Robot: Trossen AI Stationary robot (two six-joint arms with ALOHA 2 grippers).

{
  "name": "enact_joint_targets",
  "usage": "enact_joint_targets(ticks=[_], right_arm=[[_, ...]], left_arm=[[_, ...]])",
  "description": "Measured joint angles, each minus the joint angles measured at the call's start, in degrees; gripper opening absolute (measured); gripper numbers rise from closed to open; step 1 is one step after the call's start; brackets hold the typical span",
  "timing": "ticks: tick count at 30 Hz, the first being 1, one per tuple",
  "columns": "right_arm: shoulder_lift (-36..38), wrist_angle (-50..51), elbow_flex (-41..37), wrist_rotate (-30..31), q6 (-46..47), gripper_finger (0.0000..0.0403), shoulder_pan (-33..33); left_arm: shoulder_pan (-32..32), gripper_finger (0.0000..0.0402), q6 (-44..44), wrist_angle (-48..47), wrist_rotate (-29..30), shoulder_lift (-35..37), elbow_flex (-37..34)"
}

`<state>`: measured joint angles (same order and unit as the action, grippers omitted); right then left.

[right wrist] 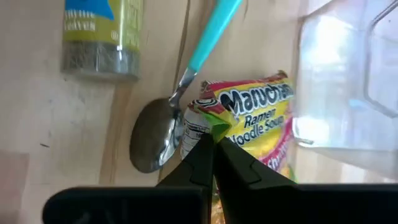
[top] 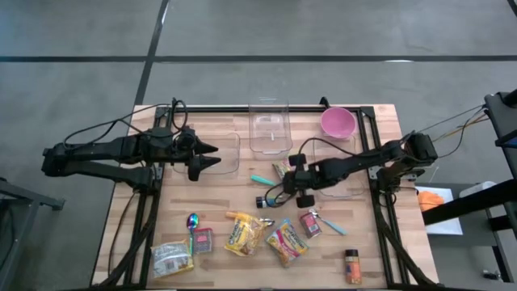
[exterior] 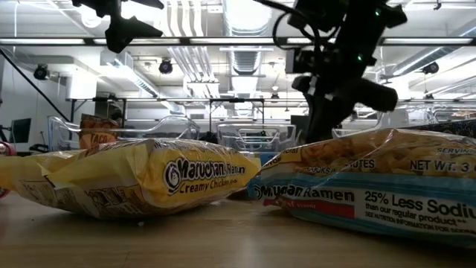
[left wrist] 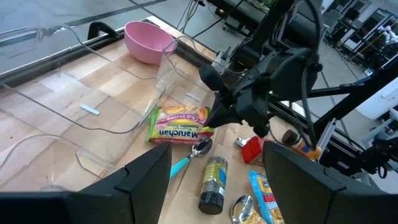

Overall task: Pick & Place Food Item
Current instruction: Put the green noodle pack into the middle transparent bin

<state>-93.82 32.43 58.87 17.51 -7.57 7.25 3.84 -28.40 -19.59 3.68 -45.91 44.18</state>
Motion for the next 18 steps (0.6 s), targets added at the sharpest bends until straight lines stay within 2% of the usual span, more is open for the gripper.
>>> enact_joint_targets(ticks=[7,18], right_arm=[[0.0,6.9,7.08,-0.18,2.69,0.0007,-0.34],[0.0,11.02,14.35,-7.87,18.59,0.0007,-4.29]], left_arm=[[0.0,0.0258,0.0,0.02,0.0,0.0,0.0],[0.0,0.0258,-0.24,0.02,0.0,0.0,0.0]])
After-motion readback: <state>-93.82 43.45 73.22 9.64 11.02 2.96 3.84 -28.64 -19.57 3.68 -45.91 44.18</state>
